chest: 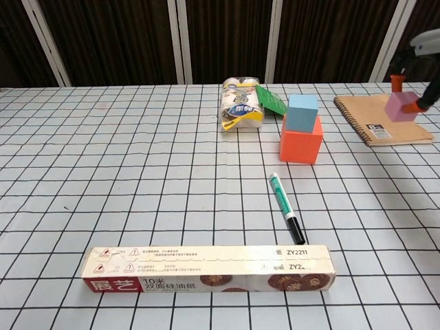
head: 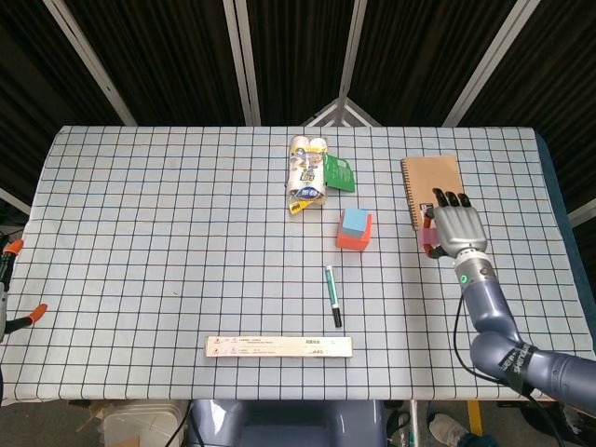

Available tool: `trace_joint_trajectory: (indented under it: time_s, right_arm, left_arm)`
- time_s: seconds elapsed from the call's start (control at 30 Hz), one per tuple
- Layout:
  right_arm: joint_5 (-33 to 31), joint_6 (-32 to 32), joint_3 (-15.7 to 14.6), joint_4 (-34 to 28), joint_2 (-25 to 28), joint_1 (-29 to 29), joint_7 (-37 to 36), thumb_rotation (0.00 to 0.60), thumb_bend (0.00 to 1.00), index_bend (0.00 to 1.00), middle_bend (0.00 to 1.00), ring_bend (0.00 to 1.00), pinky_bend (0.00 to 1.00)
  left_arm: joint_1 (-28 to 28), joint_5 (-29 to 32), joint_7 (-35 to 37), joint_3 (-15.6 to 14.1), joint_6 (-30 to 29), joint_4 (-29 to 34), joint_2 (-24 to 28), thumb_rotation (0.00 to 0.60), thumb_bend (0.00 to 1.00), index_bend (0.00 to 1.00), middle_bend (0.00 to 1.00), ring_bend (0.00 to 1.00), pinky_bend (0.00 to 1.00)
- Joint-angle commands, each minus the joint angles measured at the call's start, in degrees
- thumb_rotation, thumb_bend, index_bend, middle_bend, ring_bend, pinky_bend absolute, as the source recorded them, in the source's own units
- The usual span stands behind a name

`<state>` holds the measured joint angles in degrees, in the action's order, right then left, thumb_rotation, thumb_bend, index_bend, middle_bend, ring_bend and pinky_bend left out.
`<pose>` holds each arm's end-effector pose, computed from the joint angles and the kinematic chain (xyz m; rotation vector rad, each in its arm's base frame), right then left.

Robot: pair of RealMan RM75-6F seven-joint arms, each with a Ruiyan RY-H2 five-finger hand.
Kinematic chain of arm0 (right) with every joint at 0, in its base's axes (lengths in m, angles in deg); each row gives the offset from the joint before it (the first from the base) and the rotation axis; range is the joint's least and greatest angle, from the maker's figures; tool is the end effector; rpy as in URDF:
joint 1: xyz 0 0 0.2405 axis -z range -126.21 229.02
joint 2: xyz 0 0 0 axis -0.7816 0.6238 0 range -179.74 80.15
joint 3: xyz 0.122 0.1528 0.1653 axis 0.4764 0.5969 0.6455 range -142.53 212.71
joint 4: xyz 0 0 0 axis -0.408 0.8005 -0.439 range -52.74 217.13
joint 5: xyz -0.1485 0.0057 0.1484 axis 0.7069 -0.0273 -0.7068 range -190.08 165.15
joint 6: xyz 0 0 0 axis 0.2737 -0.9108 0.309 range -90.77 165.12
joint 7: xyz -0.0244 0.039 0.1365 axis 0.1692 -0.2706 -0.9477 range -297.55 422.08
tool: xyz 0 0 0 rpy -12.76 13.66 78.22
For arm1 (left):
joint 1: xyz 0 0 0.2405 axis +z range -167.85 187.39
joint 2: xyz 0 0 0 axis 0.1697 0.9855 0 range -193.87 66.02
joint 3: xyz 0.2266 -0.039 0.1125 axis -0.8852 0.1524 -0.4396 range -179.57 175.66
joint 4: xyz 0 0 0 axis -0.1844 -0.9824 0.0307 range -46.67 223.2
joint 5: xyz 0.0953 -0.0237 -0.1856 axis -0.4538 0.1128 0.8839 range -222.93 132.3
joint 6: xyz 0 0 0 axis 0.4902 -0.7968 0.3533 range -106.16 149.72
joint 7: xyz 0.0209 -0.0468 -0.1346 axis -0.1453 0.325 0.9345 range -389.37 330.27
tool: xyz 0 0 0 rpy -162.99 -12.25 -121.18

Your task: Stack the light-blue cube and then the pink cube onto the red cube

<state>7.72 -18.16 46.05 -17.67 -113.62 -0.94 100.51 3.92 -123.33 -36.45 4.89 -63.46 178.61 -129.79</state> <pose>-0.1741 -0.3868 0.1164 1.5563 -1.0477 0.5219 -0.3241 0.2000 0.1708 -1.2689 -0.8148 -0.8046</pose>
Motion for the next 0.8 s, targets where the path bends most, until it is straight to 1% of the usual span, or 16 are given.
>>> trace_joint_trajectory:
  time_s: [0.03,0.07,0.1,0.17,0.23,0.3,0.5,0.8]
  right_arm:
    - [-14.6,-5.0,4.4,-4.6,0.4,-9.3,9.0,0.6,0.4,0.48,0.0,0.0,0.0]
    - [-18.3,-5.5,5.9,-4.7,-0.5,-12.0,10.8,0.6,0.4,0.48,0.0,0.0,0.0]
    - [-22.8,-6.6,6.7,-4.0,-1.4,-14.3,13.0,0.6,0.4,0.48,0.0,0.0,0.0]
    - [-29.1,-7.9,8.2,-2.7,-3.0,-17.7,15.8,0.6,0.4,0.48,0.0,0.0,0.0]
    - [-33.6,-8.3,9.4,-1.0,-4.7,-20.4,18.1,0.6,0.4,0.48,0.0,0.0,0.0]
    - [-36.5,-8.5,10.1,1.5,-6.9,-23.0,20.5,0.6,0.4,0.48,0.0,0.0,0.0]
    - [-39.3,-9.8,11.4,7.2,-11.3,-26.1,23.4,0.6,0.4,0.48,0.0,0.0,0.0]
    - [-40.4,-8.6,12.9,11.3,-14.2,-26.9,25.5,0.6,0.4,0.48,0.0,0.0,0.0]
  left_arm:
    - [0.1,0.0,1.1,0.0,0.2,-0.3,0.4,0.6,0.16,0.04,0.0,0.0,0.0]
    - [0.2,0.3,1.9,0.2,0.3,-0.4,0.7,0.6,0.16,0.04,0.0,0.0,0.0]
    - [0.1,0.3,2.6,0.2,0.5,-0.6,0.9,0.6,0.16,0.04,0.0,0.0,0.0]
    - [0.1,0.4,3.4,0.3,0.8,-0.9,1.2,0.6,0.16,0.04,0.0,0.0,0.0]
    - [0.0,0.6,4.1,0.4,1.1,-1.2,1.3,0.6,0.16,0.04,0.0,0.0,0.0]
    - [-0.1,0.9,4.7,0.5,1.5,-1.4,1.5,0.6,0.16,0.04,0.0,0.0,0.0]
    - [-0.1,1.5,6.0,0.8,1.9,-2.0,1.8,0.6,0.16,0.04,0.0,0.0,0.0]
    - [-0.5,1.8,6.2,0.8,2.8,-2.3,1.8,0.6,0.16,0.04,0.0,0.0,0.0]
